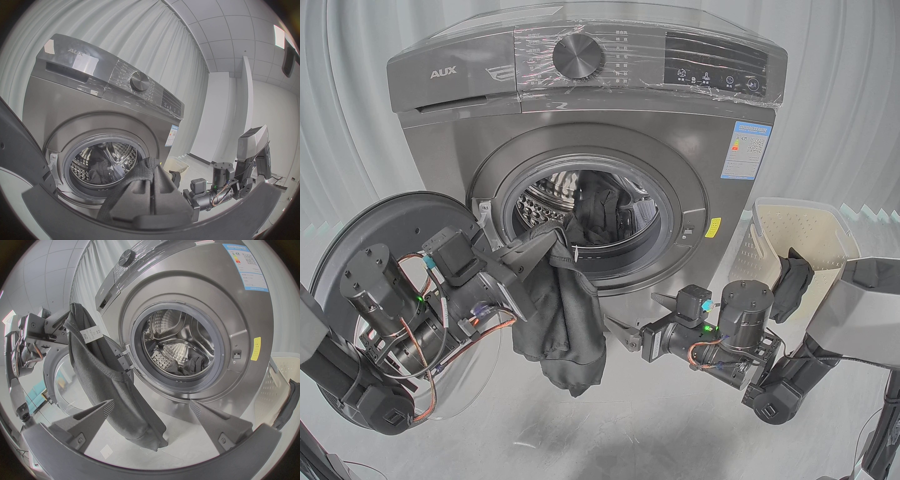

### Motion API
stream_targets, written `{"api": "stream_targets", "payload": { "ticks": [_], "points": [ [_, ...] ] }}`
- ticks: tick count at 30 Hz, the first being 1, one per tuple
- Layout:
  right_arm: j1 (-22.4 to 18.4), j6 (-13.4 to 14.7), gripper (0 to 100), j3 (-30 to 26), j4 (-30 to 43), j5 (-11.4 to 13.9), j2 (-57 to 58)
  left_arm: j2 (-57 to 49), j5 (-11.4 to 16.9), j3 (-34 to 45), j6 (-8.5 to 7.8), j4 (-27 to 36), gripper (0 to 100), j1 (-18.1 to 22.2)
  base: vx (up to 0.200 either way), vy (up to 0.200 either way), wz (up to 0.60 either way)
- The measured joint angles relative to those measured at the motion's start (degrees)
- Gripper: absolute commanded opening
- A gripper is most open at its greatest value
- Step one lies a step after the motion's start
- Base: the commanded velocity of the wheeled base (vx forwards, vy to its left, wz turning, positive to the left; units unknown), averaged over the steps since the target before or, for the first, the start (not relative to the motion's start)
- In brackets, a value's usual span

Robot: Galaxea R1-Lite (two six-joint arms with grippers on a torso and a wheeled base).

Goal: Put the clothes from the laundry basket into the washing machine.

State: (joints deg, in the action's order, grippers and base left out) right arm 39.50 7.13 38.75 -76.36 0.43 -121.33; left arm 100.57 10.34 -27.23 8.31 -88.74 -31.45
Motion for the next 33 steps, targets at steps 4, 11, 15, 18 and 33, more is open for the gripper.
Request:
{"api": "stream_targets", "payload": {
  "ticks": [4,11,15,18,33],
  "points": [
    [0.0,-0.8,100,1.0,-1.2,-0.1,-1.5,0.0,0.0,0.1,0.02,0.0,0,0.0,0.000,0.000,0.00],
    [0.1,-1.4,100,3.8,-1.9,-0.1,-4.1,0.0,0.0,0.3,0.02,0.0,0,-0.1,0.000,0.000,0.00],
    [1.0,-1.4,100,4.4,-2.1,0.0,-5.2,0.1,0.0,0.3,-0.05,0.0,0,-0.1,0.000,0.000,0.00],
    [1.6,-1.5,100,4.6,-2.2,0.0,-5.8,0.2,0.0,0.3,-0.06,0.0,0,-0.1,0.000,0.000,0.00],
    [7.3,-0.7,100,6.9,-4.7,0.6,-8.6,0.4,0.0,0.2,0.00,0.0,0,0.0,0.000,0.000,0.00]
  ]
}}
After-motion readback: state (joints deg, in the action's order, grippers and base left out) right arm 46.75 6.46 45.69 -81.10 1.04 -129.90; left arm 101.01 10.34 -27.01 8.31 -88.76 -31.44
